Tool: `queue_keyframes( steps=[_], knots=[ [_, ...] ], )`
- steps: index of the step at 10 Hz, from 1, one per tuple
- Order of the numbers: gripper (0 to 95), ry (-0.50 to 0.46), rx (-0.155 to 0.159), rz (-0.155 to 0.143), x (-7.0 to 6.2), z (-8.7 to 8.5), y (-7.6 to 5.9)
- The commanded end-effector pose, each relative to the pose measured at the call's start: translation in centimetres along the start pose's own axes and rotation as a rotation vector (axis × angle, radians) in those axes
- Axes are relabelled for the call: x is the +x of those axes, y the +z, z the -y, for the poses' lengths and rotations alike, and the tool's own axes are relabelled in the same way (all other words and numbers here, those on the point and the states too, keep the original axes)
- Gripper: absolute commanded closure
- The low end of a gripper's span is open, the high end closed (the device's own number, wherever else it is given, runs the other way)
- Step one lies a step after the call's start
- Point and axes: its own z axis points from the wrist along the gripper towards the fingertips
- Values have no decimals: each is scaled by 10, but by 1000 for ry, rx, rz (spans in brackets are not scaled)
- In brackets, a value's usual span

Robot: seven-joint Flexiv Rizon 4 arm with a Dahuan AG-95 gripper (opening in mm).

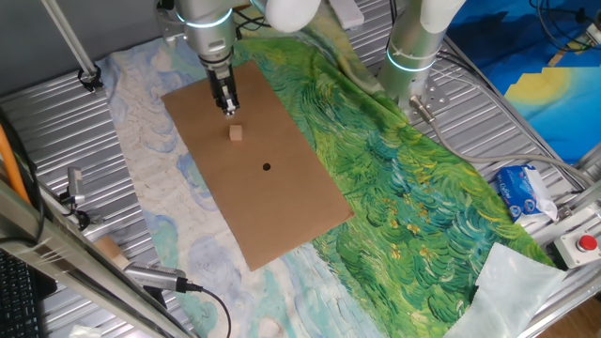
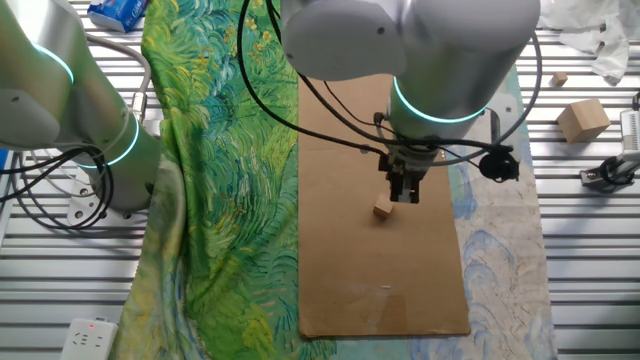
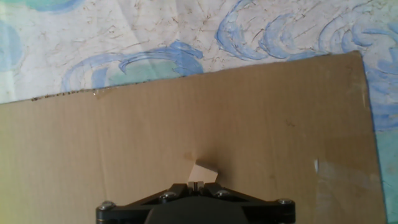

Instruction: Hold a small block with the gripper and sweep it from left to right on the table

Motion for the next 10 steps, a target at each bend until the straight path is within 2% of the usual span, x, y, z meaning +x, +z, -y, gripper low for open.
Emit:
queue_keyframes(
  steps=[1,2,3,4,5,6,7,8,10],
  knots=[
    [950,9,-1,-1,0,0,0],
    [950,-3,-6,37,0,0,0],
    [950,-16,-8,50,0,0,0],
    [950,-35,1,8,0,0,0],
    [950,-37,5,-5,0,0,0],
    [950,-45,26,-57,0,0,0],
    [950,-44,31,-91,0,0,0],
    [950,-45,36,-107,0,0,0],
    [950,-45,35,-110,0,0,0]
  ],
)
